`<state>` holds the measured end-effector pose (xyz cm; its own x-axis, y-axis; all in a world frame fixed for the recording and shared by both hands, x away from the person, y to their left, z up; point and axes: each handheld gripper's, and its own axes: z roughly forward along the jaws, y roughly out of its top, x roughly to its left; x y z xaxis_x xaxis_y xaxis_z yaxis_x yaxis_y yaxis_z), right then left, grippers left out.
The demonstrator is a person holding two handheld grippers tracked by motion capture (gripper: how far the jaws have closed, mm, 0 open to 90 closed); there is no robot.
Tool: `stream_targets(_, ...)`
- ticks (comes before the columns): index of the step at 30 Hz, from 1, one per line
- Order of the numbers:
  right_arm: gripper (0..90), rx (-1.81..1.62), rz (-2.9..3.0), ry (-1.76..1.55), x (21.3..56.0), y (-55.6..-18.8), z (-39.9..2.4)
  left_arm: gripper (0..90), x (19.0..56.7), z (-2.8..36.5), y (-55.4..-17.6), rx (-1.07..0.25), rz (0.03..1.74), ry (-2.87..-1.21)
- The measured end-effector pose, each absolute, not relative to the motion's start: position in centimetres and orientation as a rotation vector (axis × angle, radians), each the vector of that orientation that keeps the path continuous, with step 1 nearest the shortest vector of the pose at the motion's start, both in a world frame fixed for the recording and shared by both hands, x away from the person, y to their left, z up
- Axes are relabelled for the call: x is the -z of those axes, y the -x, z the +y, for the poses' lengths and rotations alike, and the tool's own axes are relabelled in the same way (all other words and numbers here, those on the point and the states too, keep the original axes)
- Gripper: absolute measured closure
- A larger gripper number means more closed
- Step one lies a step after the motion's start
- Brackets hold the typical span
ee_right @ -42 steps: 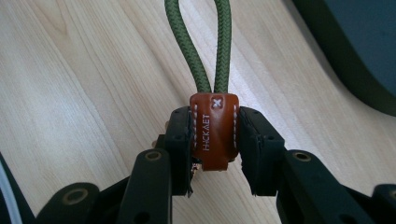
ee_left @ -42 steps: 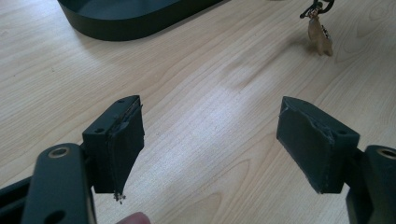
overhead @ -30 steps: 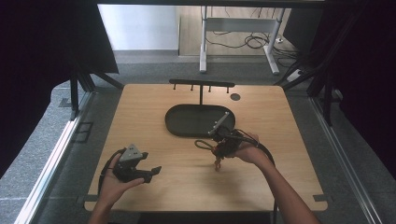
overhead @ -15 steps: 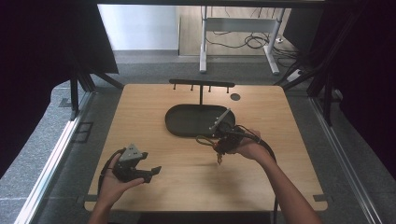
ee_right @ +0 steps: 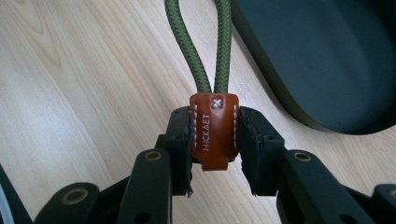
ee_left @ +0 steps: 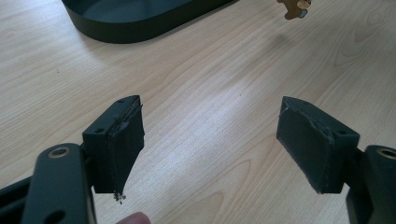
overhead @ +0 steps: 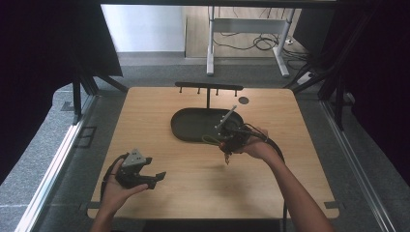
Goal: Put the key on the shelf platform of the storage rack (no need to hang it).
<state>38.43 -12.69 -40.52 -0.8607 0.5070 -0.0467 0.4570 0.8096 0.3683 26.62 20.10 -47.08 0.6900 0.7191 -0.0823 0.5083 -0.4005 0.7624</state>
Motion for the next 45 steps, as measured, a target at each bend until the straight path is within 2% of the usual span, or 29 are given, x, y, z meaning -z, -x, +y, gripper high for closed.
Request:
stream_targets(30,66.5,-0.529,2.818,-0.788,39.3,-42.0,-12.7,23.6,47.0,20.0,-26.6,-0.329,0.930,-2.093)
stream_targets(45,66.5,-0.500,2.823,-0.887,40.2,-44.9,-13.8,23.6,47.0,20.1,-26.6,-0.332,0.927,-2.097)
